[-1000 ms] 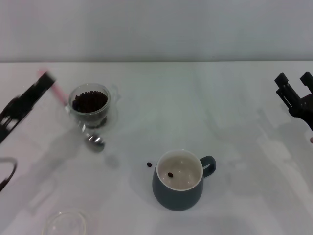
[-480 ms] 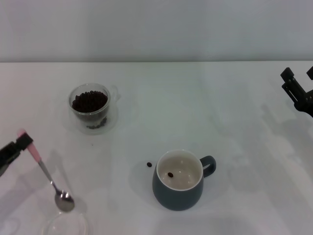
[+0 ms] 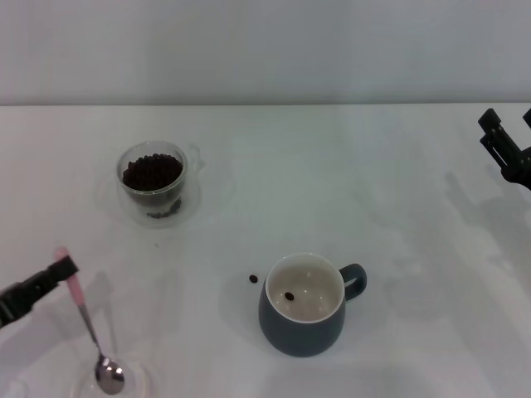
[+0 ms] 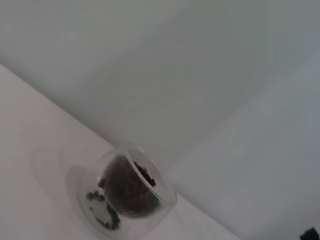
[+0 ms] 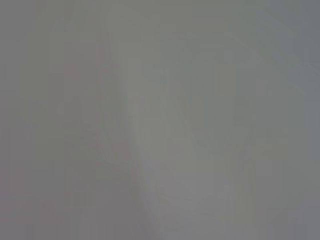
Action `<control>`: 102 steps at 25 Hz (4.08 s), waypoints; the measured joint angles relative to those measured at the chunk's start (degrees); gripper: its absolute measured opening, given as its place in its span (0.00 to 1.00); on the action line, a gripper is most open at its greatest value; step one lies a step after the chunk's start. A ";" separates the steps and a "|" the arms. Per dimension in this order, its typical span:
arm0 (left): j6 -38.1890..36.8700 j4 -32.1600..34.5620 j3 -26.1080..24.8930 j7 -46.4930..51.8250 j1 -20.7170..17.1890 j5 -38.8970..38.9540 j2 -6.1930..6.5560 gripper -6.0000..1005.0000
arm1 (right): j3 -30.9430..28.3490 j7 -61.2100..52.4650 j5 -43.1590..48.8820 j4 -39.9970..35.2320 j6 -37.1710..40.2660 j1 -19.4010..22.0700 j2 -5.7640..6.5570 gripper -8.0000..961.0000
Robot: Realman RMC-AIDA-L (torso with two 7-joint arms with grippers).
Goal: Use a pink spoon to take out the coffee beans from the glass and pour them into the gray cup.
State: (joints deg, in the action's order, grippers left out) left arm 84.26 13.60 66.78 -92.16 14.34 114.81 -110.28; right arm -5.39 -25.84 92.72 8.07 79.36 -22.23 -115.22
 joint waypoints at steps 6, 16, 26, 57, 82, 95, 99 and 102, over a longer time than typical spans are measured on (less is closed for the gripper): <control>-0.83 -0.08 0.37 -6.99 1.40 -2.34 -1.80 0.13 | -0.06 0.00 0.00 -0.39 0.00 -0.21 0.06 0.85; -0.86 -0.18 0.46 -8.09 1.47 -3.58 -2.04 0.13 | -0.35 0.00 0.01 -0.54 0.06 -0.26 0.09 0.85; -0.90 -0.49 0.41 -10.59 0.84 -3.63 -2.72 0.13 | -0.53 0.00 0.01 -0.51 0.07 -1.05 0.09 0.85; -2.76 -1.22 0.11 -13.21 -0.20 -6.14 -3.23 0.13 | -0.50 0.01 0.12 -0.24 0.09 -2.34 -0.01 0.85; -2.49 -0.49 -21.61 -27.32 -4.72 -4.45 -5.94 0.33 | -0.50 0.50 0.04 -0.72 -0.24 -1.34 0.17 0.85; -3.18 -5.68 -50.83 -64.82 -3.14 2.76 -8.78 0.74 | -0.44 3.16 0.07 -0.55 -4.02 -1.30 0.08 0.85; -3.55 -5.71 -50.90 -65.99 -2.11 2.96 -8.80 0.82 | -0.42 3.98 -0.01 -0.30 -4.64 -1.09 0.08 0.85; -4.01 -6.45 -50.98 -67.35 -0.52 3.01 -8.80 0.84 | -0.38 5.40 -0.02 -0.06 -5.58 -1.06 0.02 0.85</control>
State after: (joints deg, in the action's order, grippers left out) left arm 80.25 7.15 15.81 -159.51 13.82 117.82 -119.09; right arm -5.77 -20.44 92.70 8.01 73.78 -23.29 -115.20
